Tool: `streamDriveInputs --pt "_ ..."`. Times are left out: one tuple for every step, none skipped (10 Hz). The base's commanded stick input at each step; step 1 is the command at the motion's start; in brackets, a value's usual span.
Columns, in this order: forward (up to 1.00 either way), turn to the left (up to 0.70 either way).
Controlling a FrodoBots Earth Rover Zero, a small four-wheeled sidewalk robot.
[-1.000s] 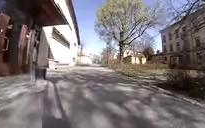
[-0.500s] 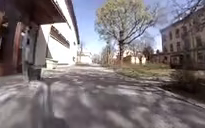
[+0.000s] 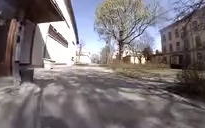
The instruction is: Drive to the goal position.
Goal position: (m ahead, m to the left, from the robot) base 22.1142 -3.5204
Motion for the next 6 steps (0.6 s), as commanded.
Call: streamDriveInputs --pt "0.7 0.0" --pt "0.7 0.0" --pt "0.7 0.0" --pt "0.79 0.0" --pt "0.85 0.0" --pt "0.85 0.0"
